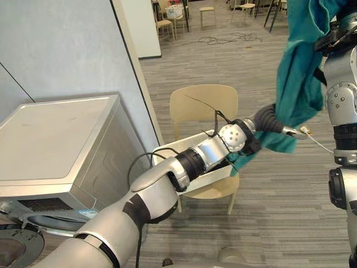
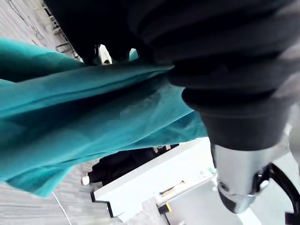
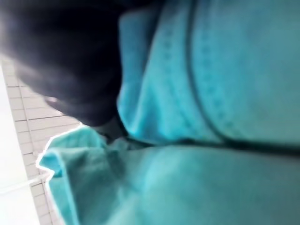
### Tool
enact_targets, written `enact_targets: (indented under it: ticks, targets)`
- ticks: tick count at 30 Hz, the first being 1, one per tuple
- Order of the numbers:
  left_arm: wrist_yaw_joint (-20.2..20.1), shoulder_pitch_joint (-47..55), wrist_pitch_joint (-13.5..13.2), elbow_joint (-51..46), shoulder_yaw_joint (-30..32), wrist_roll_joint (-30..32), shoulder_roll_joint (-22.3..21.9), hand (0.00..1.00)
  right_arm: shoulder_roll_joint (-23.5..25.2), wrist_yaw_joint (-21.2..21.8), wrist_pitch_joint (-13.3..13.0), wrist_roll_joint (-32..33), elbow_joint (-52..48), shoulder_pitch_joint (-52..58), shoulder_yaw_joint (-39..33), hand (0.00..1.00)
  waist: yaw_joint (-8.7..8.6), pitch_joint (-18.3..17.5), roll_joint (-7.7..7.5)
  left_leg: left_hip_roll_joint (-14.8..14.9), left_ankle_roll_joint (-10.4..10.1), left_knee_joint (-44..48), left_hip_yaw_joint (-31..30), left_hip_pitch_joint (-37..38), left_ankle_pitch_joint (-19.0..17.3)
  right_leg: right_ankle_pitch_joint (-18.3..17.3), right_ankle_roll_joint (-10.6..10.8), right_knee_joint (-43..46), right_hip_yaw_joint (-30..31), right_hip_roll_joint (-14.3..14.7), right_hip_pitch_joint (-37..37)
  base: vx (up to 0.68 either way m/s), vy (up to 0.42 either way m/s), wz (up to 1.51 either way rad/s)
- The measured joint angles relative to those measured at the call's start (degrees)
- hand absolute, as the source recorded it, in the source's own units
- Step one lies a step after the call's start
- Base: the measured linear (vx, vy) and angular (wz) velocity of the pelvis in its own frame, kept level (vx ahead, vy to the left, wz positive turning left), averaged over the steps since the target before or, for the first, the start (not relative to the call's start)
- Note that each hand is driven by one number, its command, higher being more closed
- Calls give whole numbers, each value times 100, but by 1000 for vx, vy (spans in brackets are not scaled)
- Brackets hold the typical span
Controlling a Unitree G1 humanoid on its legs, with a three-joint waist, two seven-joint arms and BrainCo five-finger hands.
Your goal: Pick up the laundry basket with both hands and put the clothes into the washing machine.
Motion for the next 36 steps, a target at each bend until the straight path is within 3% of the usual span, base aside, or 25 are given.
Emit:
enact_targets:
  ticks: [7, 11, 29, 32, 33, 36]
  targets:
    - [89, 7, -22, -25, 159, -113, -7, 100, -1, -2, -4, -6, -291, -1, 37, 100, -122, -32, 136, 30, -18, -31, 316, 41, -139, 2, 3, -1, 317, 42, -88, -10, 1, -22]
    - [281, 17, -25, -25, 486, -188, -9, 100, -11, -3, -63, -14, -454, -2, 36, 100, -182, -36, 142, 48, -41, 0, 389, 73, -126, 2, 3, -3, 383, 70, -100, 36, -7, -11]
    - [410, 153, 16, -45, 738, -303, -4, 100, 96, -25, -90, -10, -454, 1, -28, 100, -186, -25, 132, 37, -47, 4, 414, 141, -129, -16, 28, -6, 425, 66, -85, 12, -2, -1]
    - [353, 153, 88, -13, 1197, -446, 61, 100, 57, 1, -87, -10, -535, 110, -91, 100, -177, -14, 115, 39, -61, 2, 419, 115, -141, -16, 28, -1, 419, 66, -75, -10, -2, 3]
    - [314, 152, 90, -16, 1634, -533, 76, 100, -120, 23, -88, -9, -937, 524, -447, 0, -120, -5, 101, 40, -43, -2, 382, 104, -159, -18, 27, -15, 360, 66, -43, -27, -7, 13]
    - [263, 152, 66, -97, 1820, -751, 361, 100, -473, 147, -100, -7, -1347, 1283, -1438, 0, -60, -4, 99, 40, -29, -26, 208, 35, -169, -30, 17, -57, 182, 46, 10, -7, -9, 30]
